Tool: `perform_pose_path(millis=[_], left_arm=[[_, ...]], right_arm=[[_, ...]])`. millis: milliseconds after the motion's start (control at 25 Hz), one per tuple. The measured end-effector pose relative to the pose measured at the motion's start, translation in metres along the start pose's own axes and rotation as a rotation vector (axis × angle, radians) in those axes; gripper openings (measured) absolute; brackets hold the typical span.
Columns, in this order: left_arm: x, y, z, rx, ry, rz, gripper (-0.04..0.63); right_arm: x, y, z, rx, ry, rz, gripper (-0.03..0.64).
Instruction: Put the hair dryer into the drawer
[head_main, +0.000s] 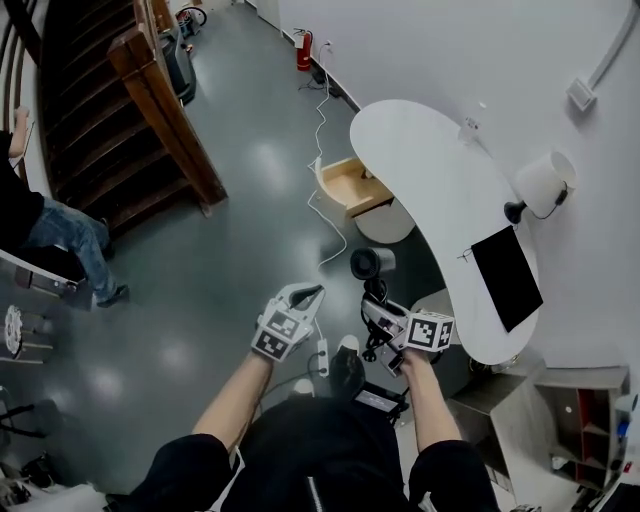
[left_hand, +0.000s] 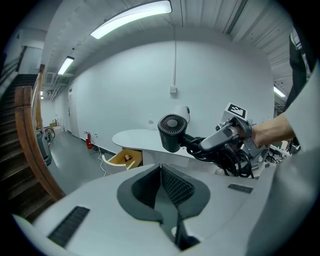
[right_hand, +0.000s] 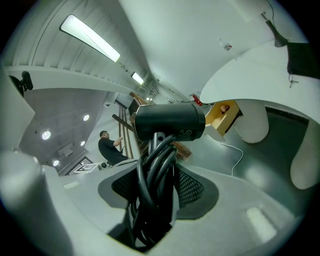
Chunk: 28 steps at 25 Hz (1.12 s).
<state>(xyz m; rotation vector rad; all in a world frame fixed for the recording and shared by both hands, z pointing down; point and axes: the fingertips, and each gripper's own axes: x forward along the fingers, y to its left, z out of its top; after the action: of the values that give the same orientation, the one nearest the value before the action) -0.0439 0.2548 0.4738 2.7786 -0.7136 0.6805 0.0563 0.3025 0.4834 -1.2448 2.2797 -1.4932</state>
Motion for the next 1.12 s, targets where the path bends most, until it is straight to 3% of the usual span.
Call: perform_pose_path(millis=[520, 1120], left_arm=[[0.071, 0.023, 0.044, -0.038, 0.015, 0.1, 0.018], [0.116, 0.037, 0.076, -0.039, 0.022, 0.138, 0.018]], right_arm=[[0.013, -0.05, 0.074, -0.076, 0.134, 0.024, 0.198], [0.012, -0.077, 0.116, -0.07, 0.168, 0.058, 0.198]])
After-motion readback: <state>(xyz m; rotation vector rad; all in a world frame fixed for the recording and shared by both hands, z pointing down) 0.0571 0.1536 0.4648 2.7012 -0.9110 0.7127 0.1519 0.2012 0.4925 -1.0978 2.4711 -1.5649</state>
